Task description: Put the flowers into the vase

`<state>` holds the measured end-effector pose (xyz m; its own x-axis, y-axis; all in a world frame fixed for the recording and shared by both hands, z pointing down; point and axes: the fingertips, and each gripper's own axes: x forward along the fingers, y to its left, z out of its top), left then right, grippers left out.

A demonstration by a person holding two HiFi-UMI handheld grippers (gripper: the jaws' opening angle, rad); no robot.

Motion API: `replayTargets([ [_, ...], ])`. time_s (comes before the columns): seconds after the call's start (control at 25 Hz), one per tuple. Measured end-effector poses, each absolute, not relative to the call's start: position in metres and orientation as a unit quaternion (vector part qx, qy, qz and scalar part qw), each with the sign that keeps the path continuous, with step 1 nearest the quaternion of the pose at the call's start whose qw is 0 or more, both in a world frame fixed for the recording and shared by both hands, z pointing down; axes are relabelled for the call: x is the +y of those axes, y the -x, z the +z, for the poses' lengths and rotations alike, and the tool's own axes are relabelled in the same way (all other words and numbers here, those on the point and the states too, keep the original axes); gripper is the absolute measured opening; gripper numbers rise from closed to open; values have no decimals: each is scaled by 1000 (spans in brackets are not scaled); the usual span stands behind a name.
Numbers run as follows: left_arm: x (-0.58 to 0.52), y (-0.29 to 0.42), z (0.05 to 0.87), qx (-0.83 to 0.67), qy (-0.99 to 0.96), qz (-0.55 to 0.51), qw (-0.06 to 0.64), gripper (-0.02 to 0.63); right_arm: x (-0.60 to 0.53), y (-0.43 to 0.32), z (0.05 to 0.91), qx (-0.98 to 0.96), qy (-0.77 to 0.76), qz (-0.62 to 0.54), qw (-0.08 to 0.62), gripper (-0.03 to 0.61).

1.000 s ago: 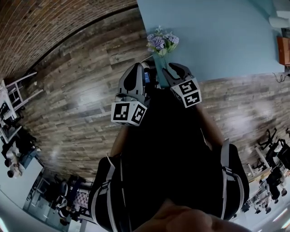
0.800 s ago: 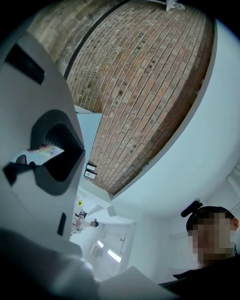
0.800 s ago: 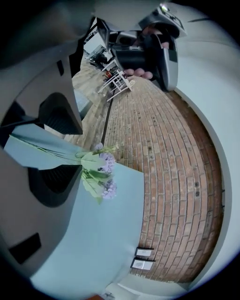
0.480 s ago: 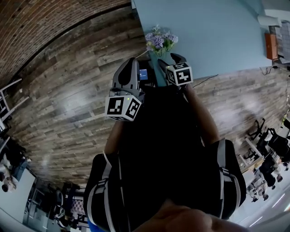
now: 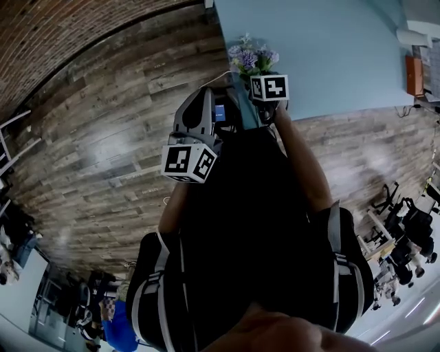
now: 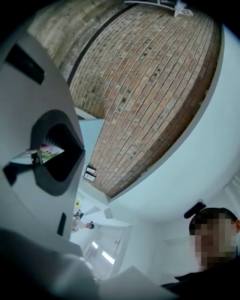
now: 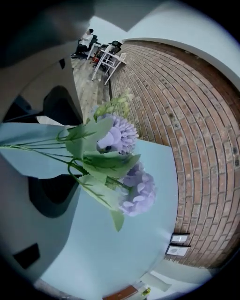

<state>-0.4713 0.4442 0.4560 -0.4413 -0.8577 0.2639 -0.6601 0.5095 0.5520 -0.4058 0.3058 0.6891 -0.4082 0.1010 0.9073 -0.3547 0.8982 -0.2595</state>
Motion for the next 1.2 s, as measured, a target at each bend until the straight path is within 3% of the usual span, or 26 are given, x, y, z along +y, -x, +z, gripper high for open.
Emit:
replayTargets([
  [0.4,450,472,462,-827,-460,-178,271,29,308,412,713,-790,-110,191,572,302],
  [0.52,450,473,463,-827,-459,-179,271,29,306,413,715,-785,-116,198,575,204],
  [0.84,451,476,466,-825,-461,-176,275,29,301,414,710,-781,-102,232,571,129],
  [1.04,451,479,466,-824,-464,-173,274,29,299,427,678,-807,-92,298,502,127],
  [1.2,450,479,465,-819,-477,-168,271,29,287,444,617,-853,-98,361,364,127],
])
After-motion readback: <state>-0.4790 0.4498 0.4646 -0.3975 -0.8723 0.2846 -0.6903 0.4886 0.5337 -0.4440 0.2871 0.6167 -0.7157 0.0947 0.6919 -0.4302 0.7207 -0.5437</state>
